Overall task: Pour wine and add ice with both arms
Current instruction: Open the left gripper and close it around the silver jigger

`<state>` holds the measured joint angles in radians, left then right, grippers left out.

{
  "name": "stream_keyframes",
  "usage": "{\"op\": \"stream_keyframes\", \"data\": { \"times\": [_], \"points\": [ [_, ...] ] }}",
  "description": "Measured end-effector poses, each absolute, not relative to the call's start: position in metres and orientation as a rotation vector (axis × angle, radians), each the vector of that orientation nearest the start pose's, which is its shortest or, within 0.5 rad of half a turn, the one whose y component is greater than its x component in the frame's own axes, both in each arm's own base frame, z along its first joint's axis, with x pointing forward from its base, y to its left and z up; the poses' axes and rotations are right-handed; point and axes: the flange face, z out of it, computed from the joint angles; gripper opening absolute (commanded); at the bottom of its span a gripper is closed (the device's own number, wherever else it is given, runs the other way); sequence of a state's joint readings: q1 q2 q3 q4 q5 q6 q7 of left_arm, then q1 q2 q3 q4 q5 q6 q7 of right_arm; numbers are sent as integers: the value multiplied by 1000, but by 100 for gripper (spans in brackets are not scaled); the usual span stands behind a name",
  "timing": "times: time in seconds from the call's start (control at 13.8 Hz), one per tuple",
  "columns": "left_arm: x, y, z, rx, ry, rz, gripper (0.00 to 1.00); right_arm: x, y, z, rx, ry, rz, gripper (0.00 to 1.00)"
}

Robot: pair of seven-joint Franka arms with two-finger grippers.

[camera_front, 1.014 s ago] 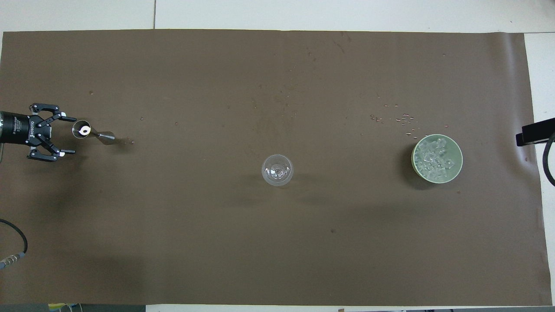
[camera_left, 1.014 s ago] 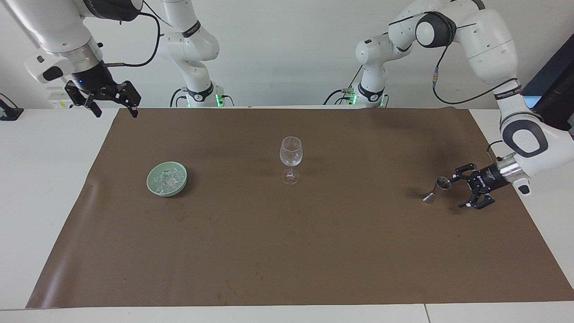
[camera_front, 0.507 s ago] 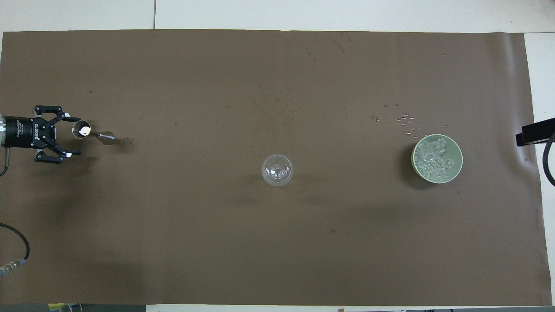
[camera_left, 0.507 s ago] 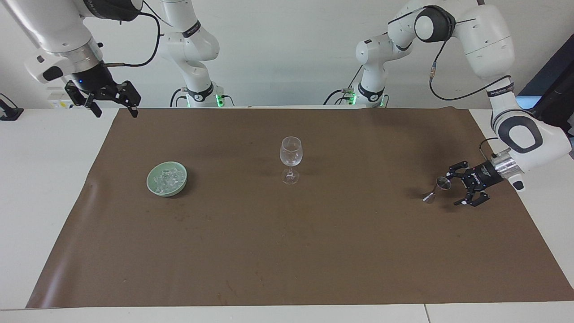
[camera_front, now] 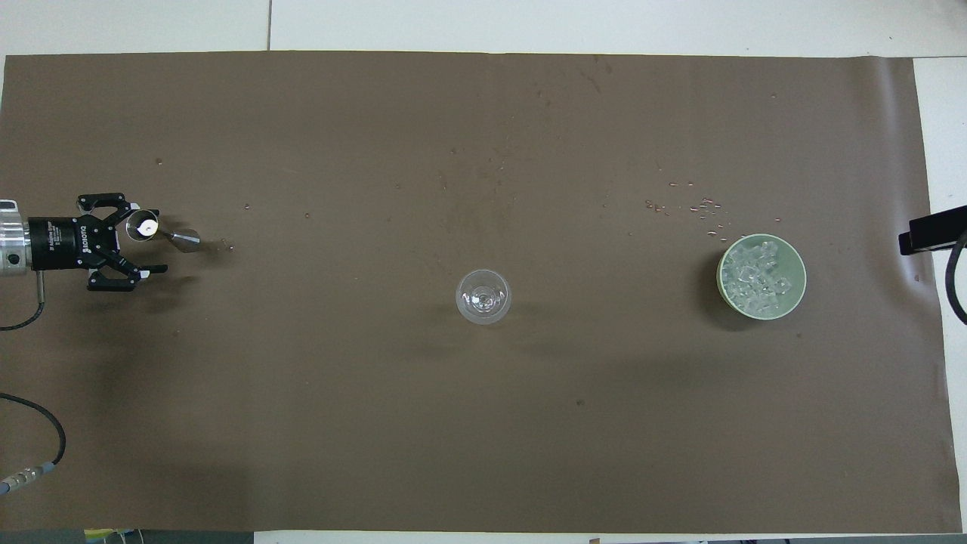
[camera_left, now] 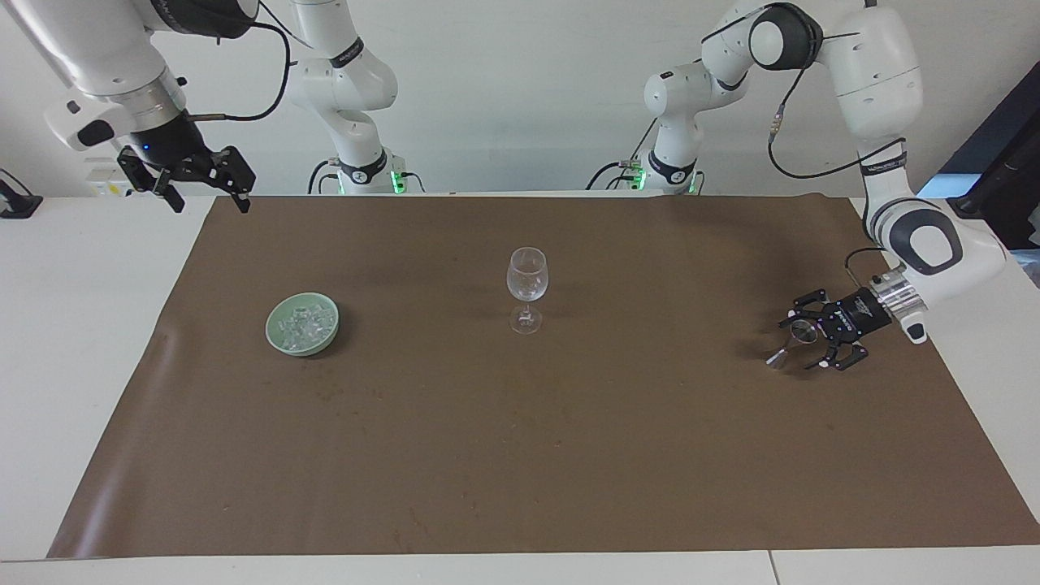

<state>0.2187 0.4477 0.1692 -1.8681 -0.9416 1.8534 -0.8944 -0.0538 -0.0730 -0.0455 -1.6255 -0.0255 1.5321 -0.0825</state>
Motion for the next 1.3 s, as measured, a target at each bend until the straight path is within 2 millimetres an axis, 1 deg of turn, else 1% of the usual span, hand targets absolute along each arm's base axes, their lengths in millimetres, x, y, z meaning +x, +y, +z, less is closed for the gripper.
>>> {"op": "stream_keyframes", "data": {
  "times": [0.29,0.58,0.94,1.3],
  "points": [
    [576,160,263,1445,1862,-797,100,525,-56,635,-3162,27,35,100],
    [567,167,259,1386,1841,-816,100,525,-56,635,-3162,27,36,100],
    [557,161,257,1330,1776,-802,100,525,-56,635,-3162,27,36,100],
    [560,160,260,1284,1761,-790,91,525,-56,635,-3162,27,36,100]
  ]
}}
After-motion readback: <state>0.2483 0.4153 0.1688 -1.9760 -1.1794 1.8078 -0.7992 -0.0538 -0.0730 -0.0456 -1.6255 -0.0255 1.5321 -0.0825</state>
